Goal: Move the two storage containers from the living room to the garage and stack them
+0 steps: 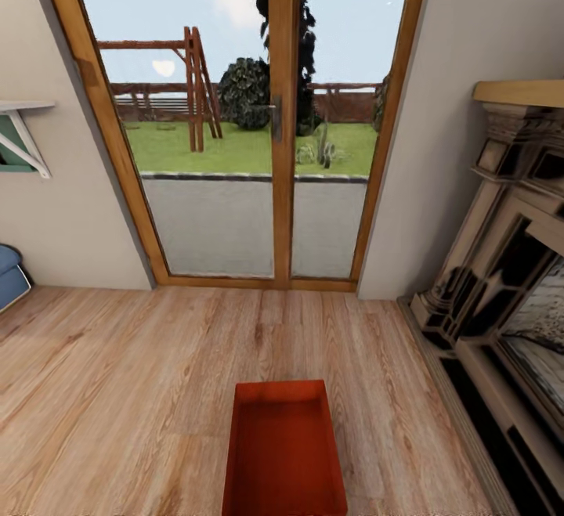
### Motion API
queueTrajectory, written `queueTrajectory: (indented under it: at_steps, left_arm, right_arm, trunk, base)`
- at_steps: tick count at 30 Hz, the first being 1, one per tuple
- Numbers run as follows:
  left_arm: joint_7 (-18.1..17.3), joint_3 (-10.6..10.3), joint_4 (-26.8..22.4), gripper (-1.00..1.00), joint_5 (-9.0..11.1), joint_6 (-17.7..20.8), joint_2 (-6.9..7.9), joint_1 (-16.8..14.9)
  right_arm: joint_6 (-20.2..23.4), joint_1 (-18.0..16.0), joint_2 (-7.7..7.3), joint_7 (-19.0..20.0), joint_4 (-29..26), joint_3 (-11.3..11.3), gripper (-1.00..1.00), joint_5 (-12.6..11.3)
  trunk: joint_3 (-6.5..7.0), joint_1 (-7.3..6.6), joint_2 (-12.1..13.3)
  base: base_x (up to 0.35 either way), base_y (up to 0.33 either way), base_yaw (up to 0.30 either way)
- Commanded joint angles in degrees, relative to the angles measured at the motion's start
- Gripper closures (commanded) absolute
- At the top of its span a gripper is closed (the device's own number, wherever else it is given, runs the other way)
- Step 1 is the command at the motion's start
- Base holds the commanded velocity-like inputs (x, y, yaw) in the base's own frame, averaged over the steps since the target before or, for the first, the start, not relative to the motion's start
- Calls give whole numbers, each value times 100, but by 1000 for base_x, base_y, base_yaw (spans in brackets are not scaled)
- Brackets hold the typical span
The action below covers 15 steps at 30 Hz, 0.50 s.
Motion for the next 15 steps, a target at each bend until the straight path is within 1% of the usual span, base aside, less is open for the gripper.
queueTrajectory:
  at_steps: [1,15]
  left_arm:
    - [12,2,-4,-100,39,21,0,-3]
    - [12,2,-4,-100,39,21,0,-3]
  right_arm:
    - [-26,-4,4,-7,14,48,-100,-48]
    - [-26,-6,5,-7,14,54,-100,-50]
  trunk:
    - [-14,-1,-2]
    - [-143,-1,-2]
  base:
    - [0,0,0]
    - [0,0,0]
